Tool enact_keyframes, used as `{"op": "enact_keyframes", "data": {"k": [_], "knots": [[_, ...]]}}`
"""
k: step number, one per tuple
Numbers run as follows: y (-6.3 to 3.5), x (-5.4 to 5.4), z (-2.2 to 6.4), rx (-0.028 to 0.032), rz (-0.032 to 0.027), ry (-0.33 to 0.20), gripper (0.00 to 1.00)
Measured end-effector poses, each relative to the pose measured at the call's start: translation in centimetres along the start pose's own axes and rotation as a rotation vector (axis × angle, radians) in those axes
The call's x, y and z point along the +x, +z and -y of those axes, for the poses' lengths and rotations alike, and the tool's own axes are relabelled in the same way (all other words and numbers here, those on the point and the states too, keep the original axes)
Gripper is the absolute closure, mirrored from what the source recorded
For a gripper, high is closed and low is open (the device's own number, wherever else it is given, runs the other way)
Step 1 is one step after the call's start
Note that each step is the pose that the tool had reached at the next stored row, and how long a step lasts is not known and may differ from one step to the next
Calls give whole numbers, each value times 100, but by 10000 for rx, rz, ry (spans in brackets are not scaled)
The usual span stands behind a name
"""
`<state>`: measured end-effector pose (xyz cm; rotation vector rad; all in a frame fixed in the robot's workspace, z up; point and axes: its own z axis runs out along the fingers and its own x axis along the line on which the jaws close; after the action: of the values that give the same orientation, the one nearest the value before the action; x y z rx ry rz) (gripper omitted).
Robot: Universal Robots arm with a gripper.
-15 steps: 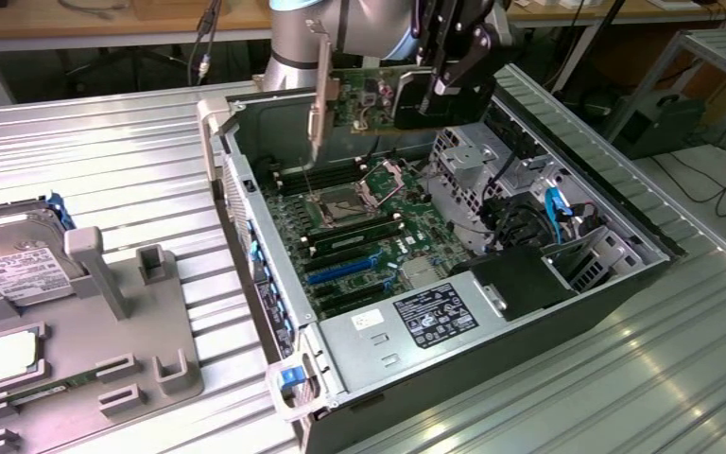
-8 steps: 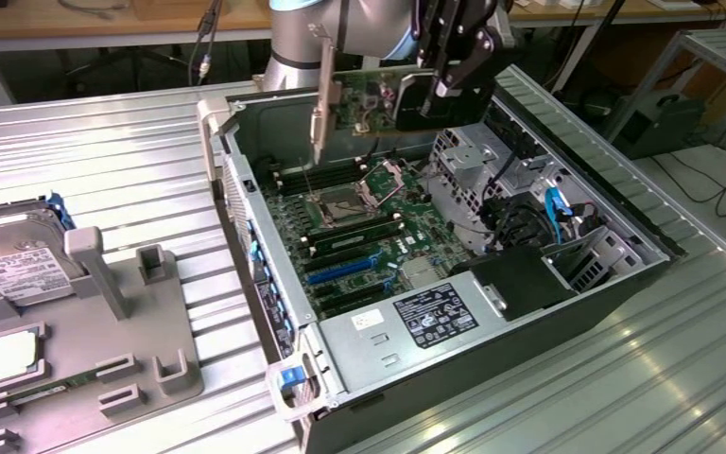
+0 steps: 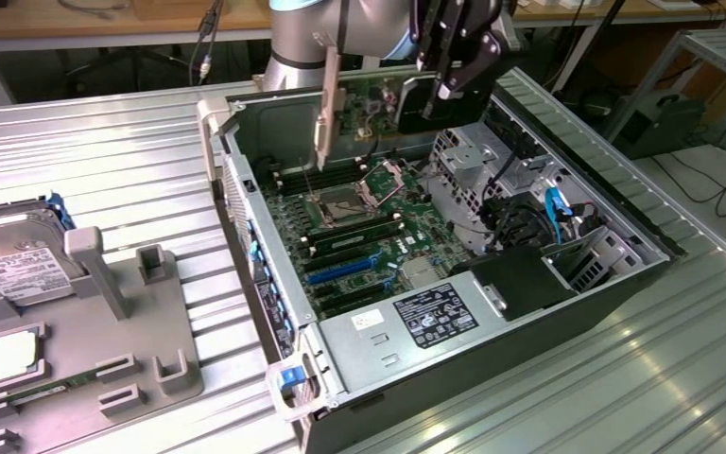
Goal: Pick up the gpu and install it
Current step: 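Insert the gpu into the slot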
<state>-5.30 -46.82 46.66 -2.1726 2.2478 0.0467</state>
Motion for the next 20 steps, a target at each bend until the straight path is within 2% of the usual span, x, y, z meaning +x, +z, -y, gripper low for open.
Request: {"op": "enact_keyframes", "data": {"k": [5, 10, 20], "knots": [[17, 0, 8, -2, -1, -72, 72], [29, 0, 19, -15, -6, -477, 72], [53, 0, 45, -20, -7, -632, 72]]}}
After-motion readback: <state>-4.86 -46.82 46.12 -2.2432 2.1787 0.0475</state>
